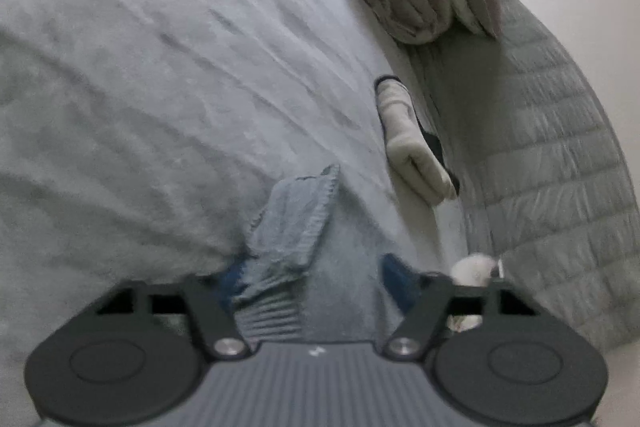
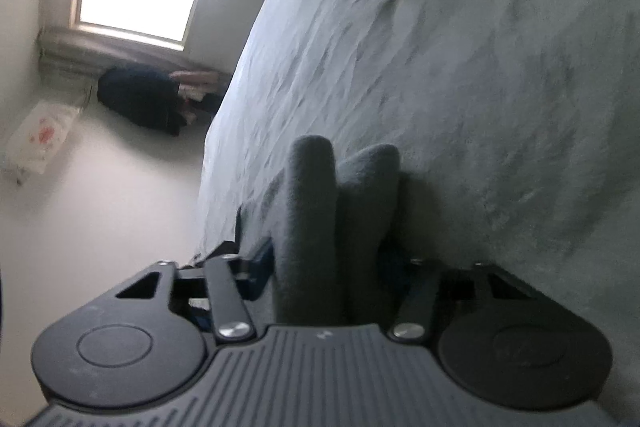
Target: Fold clothes
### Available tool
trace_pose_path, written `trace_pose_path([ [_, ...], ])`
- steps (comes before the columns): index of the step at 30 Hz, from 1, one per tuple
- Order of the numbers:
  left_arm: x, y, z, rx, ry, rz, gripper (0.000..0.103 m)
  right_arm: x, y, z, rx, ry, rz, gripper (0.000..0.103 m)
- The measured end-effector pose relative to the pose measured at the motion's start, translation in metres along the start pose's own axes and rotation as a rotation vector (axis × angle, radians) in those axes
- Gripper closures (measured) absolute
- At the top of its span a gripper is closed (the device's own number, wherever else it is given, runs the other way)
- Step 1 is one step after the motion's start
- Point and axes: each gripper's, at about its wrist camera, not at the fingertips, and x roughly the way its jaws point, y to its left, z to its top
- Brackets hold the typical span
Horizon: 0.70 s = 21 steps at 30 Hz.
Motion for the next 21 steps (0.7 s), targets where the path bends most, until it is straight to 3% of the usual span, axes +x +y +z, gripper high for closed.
trace_pose_path([
  [3,0.001,-0.004,-0.004,-0.045,-0.028,0.015,0.067,-0.004,0.001,0.003,0.008,-0.038,0.012,0.056],
  [6,0.002,-0.022,-0.006,-0.017,-0.055,0.042,0.069,-0.008,0.006,0.007,0.000,-0.073,0.024,0.058],
  [11,0.011,-0.048,0.003,-0.010,-0.092,0.024,0.070,-0.018,0.011,0.021,0.002,-0.125,0.050,0.059],
  [21,0.043,-0.103,0.011,0.067,-0.095,0.037,0.070,-0.048,0.006,0.048,0.052,-0.241,0.084,0.060],
])
